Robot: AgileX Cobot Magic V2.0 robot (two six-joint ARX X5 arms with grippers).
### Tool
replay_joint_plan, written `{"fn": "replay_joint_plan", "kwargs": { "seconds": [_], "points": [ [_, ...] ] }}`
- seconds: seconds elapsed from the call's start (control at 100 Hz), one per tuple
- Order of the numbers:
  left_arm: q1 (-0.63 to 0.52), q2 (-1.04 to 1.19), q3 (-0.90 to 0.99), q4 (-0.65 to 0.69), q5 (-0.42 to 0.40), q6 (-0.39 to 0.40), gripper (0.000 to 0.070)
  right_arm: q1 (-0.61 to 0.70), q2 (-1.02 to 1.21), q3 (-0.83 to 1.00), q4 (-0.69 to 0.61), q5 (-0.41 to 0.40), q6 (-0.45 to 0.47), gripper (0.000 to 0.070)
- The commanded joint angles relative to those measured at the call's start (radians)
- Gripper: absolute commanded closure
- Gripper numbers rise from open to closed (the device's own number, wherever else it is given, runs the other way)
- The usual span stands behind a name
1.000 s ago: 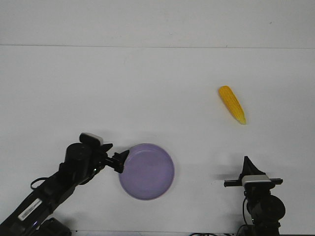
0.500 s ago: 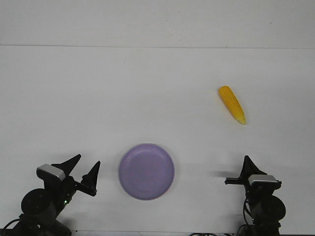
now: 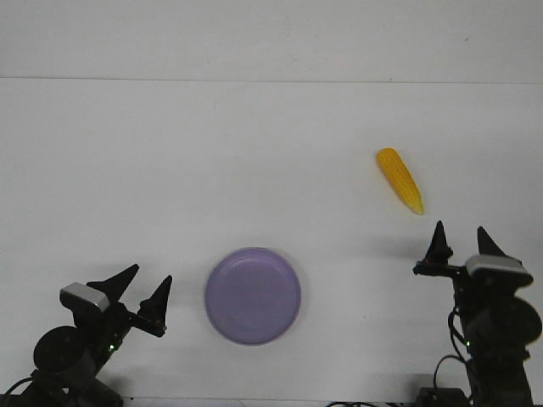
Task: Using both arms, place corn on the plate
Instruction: 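Reach the right gripper to the yellow corn cob and grasp it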
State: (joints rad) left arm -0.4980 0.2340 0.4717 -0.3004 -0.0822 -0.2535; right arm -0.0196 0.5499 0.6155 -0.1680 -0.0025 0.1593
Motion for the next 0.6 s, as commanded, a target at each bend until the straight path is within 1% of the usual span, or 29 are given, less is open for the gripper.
{"fn": "replay_joint_plan", "kwargs": {
  "seconds": [0.0,0.12,0.27,0.4,0.59],
  "points": [
    [-0.005,0.003,0.011,0.009,-0.004,-0.002,0.0201,0.001,0.182,0.098,-0.041,-0.021,-0.111,0.0169],
    [-0.005,0.003,0.011,0.009,-0.004,-0.002,0.0201,0.001,0.478,0.284,-0.131,-0.025,-0.19,0.0166],
    [-0.005,0.003,0.011,0.008,-0.004,-0.002,0.0201,0.001,0.825,0.52,-0.244,-0.029,-0.243,0.0164],
    [-0.005,0.003,0.011,0.008,-0.004,-0.002,0.0201,0.001,1.081,0.726,-0.341,-0.027,-0.276,0.0148],
    [-0.005,0.003,0.011,0.004,-0.004,-0.002,0.0201,0.001,1.345,0.933,-0.411,-0.024,-0.288,0.0147]
  ]
}}
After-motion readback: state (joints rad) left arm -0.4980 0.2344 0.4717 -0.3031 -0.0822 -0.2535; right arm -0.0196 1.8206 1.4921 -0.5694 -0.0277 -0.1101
